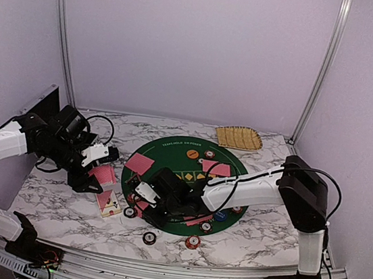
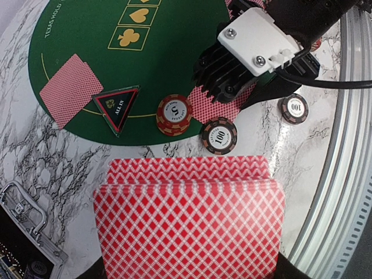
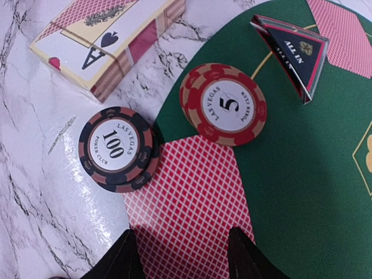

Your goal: Distribute texas hold em gaming equipment

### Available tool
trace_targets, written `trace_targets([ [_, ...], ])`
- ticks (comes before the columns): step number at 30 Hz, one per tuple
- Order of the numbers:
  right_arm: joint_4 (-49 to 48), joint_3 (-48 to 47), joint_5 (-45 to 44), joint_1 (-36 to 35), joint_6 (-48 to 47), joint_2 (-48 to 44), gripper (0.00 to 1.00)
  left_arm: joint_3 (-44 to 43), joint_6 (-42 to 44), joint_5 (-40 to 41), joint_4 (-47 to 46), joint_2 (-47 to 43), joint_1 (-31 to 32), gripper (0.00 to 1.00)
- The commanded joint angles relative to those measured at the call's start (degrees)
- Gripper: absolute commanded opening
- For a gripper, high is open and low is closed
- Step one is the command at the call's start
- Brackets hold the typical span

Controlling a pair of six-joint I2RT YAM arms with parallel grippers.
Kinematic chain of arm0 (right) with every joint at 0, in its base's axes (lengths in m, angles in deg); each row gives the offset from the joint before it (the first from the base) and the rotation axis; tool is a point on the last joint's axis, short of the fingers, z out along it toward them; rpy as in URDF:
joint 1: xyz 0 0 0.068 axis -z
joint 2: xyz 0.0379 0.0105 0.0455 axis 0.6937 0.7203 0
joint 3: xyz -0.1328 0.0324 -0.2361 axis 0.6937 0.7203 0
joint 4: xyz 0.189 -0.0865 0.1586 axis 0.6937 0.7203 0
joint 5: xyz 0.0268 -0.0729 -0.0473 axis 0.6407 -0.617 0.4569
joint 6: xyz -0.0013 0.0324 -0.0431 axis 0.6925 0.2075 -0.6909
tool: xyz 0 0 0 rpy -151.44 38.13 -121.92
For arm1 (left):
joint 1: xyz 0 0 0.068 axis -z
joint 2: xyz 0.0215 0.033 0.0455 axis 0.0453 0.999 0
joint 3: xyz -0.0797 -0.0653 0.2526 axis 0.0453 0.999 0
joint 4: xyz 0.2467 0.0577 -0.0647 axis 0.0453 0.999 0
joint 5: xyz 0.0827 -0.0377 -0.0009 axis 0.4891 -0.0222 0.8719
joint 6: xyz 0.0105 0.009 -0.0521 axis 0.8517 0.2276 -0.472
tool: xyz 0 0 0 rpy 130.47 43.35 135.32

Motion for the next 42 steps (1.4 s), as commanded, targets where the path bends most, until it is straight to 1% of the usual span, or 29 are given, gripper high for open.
trace_targets([
  [1, 2.2, 2.5, -3.5, 3.3, 1.2, -2.7, 0.5, -0.7, 0.7, -0.9, 0.7, -1.1, -0.3, 0.0],
  [8, 2.3, 5.4, -6.1, 4.4, 1.2, -4.5, 0.47, -0.8, 0.5, -0.9, 0.8, -1.0, -0.4, 0.0],
  [12, 2.1, 5.6, -4.5, 4.5, 1.2, -5.9, 0.48, -0.9, 0.5, -1.1, 0.7, -0.8, -0.4, 0.0],
  [16, 0.4, 4.3, -1.3, 4.5, 2.7, -7.0, 0.52, -1.0, 0.5, -1.2, 0.8, -0.7, -0.4, 0.0],
  [20, -2.9, 4.1, 4.1, 4.4, 0.9, -7.4, 0.69, -1.0, 0.5, -1.0, 0.8, -0.9, -0.4, 0.0],
  [23, -2.0, 2.4, 5.3, 3.9, -2.2, -5.3, 0.76, -1.0, 0.6, -1.1, 0.8, -0.9, -0.4, 0.0],
  [26, 0.2, 0.0, 5.9, 3.6, -4.1, -2.2, 0.78, -1.0, 0.7, -1.3, 0.8, -0.8, -0.4, 0.0],
  [29, 0.2, -1.0, 7.0, 3.6, -6.1, 0.0, 0.79, -1.1, 0.7, -1.4, 0.8, -0.8, -0.4, 0.0],
  [35, -3.1, -0.7, 10.4, 2.9, -10.8, 0.8, 0.82, -1.4, 0.8, -1.2, 1.0, -0.8, -0.4, 0.0],
  [42, -0.6, -2.7, 11.2, 2.4, -13.4, 3.9, 0.82, -1.7, 0.7, -1.5, 1.1, -0.6, -0.4, 0.0],
])
